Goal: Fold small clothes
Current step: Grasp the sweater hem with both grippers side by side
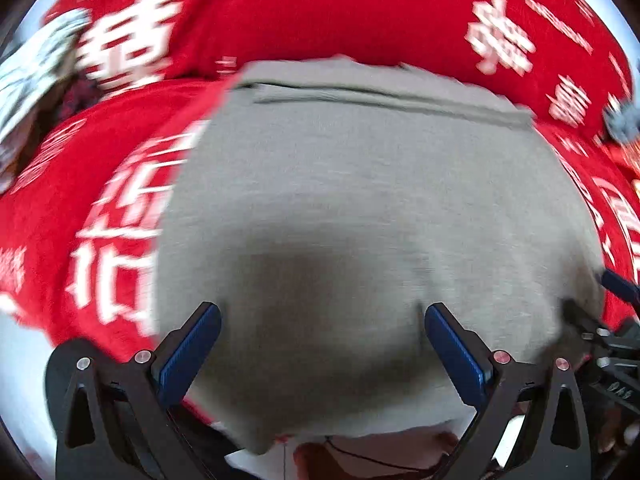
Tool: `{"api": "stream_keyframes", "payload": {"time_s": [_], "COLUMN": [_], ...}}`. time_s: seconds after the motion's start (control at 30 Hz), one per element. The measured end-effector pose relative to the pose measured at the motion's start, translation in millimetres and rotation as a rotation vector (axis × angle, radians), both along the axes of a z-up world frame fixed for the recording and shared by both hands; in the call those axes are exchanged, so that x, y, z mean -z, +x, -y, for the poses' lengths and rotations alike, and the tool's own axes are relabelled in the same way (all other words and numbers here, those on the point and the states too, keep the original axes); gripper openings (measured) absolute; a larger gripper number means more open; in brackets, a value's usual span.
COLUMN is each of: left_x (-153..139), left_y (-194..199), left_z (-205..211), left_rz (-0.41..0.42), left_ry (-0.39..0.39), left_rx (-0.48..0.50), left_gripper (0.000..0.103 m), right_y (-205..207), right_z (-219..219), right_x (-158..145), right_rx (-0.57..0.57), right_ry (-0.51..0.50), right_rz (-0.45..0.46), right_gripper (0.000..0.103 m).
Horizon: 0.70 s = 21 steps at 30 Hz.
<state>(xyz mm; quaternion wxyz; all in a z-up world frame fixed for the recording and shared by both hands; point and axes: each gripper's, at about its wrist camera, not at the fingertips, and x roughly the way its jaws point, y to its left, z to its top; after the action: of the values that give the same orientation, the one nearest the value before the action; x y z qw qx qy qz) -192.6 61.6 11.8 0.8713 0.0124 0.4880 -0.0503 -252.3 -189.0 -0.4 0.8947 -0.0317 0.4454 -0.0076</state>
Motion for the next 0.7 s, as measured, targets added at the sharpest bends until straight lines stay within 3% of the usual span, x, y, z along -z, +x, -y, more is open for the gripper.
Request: {"api": "stream_keyframes", "payload": {"time_s": [0.1,0.2,0.3,0.4,0.43,0.47,0.5,0.53,0.57,0.6,0.7], "left_x": [3,24,42,42,41,38,33,29,25,21,9], "left_y": [-3,0,0,-4,-6,-9,-12,-15,-19,-21,-24], "left_z": [-40,-69,-71,-55,-51,-48,-46,-45,-44,-44,-50], "left_rz": [-0.029,-0.136,-0.229,-0.235,-0.236,-0.23,-0.218,-0.207,-0.19,-0.181,-0.157], "left_ry": [-0.037,-0.112,-0.235,-0.195,-0.188,-0.197,-0.196,-0.195,-0.185,-0.182,-0.247], "left_rx": [-0.113,-0.189,-0.16,-0.113,-0.092,-0.067,-0.059,-0.051,-0.045,-0.042,-0.034], "left_gripper": [0.102,0.102,0.102,0.101,0.089,0.084,0.068,0.049,0.038,0.022,0.018], "right_y": [-17,-24,-27,-25,-26,-27,-29,-31,-31,-32,-32], "right_z": [25,51,49,27,18,13,8,7,6,7,11], "right_x": [-3,9,18,18,18,18,15,13,10,8,3], "right_rx": [0.107,0.175,0.175,0.095,0.069,0.041,0.009,-0.002,-0.006,-0.018,-0.047], "right_ry": [0.002,0.099,0.106,0.066,0.031,0.01,0.018,0.017,0.014,0.025,0.095], "right_rz": [0.018,-0.046,-0.069,-0.079,-0.077,-0.068,-0.052,-0.038,-0.028,-0.023,-0.017], "right_gripper": [0.087,0.087,0.087,0.086,0.084,0.068,0.061,0.039,0.017,0.014,0.013]}}
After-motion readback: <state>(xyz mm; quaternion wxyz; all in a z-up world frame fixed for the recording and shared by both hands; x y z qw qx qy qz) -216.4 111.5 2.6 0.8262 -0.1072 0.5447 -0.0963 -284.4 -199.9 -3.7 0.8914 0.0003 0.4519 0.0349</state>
